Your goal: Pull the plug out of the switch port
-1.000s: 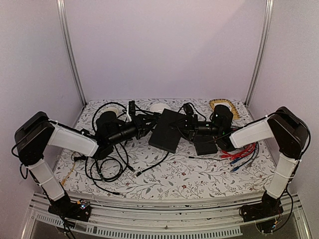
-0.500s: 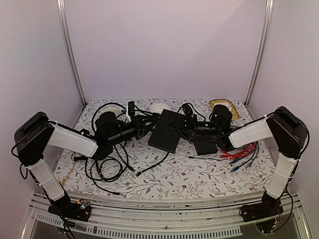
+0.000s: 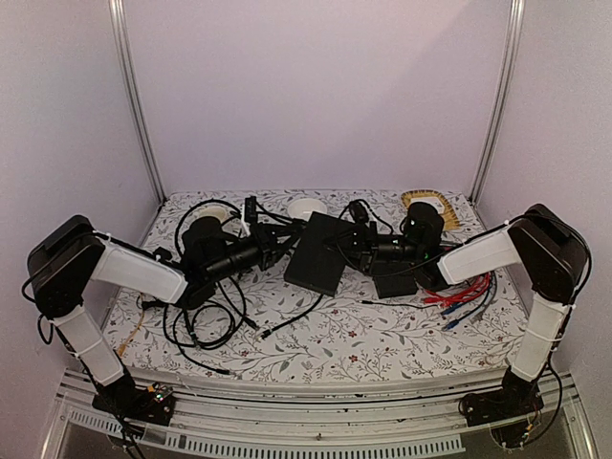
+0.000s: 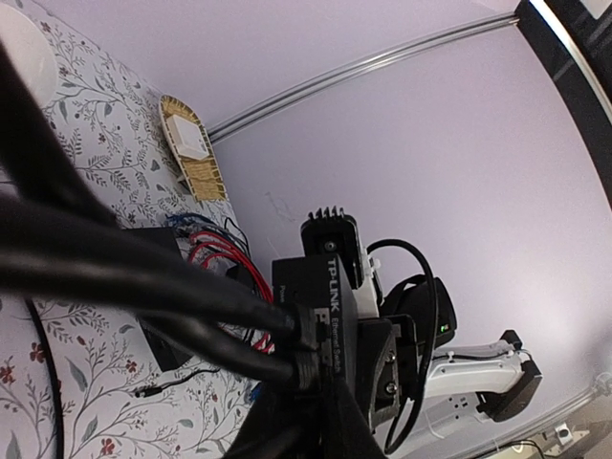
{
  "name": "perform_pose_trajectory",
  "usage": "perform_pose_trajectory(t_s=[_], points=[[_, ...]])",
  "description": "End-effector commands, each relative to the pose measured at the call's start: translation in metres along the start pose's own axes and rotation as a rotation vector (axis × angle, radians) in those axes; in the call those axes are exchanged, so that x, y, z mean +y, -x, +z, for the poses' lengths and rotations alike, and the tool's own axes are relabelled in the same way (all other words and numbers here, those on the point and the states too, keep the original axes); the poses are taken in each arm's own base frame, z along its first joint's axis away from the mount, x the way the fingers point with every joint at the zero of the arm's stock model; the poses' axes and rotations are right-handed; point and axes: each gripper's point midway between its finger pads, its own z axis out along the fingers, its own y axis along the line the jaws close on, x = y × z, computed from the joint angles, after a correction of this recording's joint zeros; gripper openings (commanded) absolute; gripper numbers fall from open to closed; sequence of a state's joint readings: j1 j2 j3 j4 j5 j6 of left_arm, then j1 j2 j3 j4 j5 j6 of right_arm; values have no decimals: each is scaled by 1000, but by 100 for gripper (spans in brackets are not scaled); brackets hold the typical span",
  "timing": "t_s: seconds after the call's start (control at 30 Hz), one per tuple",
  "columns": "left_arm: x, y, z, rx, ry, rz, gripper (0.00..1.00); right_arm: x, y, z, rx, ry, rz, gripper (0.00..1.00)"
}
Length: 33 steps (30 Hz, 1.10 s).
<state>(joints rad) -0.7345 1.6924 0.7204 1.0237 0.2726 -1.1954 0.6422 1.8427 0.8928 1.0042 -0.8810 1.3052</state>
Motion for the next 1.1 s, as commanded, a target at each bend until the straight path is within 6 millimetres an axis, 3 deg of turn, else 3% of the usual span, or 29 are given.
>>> perform_pose_trajectory(t_s=[0.0,0.43,1.07], points=[[-5,3,-8,-16,-19,23,12,39,12,5,-15,105,-115,2],[-7,0,-11,-5,-64,-11,19,40,13,3,-21,115,-107,2],[-9,-4,-12,1,-44,12,19,41,11,1,-23,114,-107,2]])
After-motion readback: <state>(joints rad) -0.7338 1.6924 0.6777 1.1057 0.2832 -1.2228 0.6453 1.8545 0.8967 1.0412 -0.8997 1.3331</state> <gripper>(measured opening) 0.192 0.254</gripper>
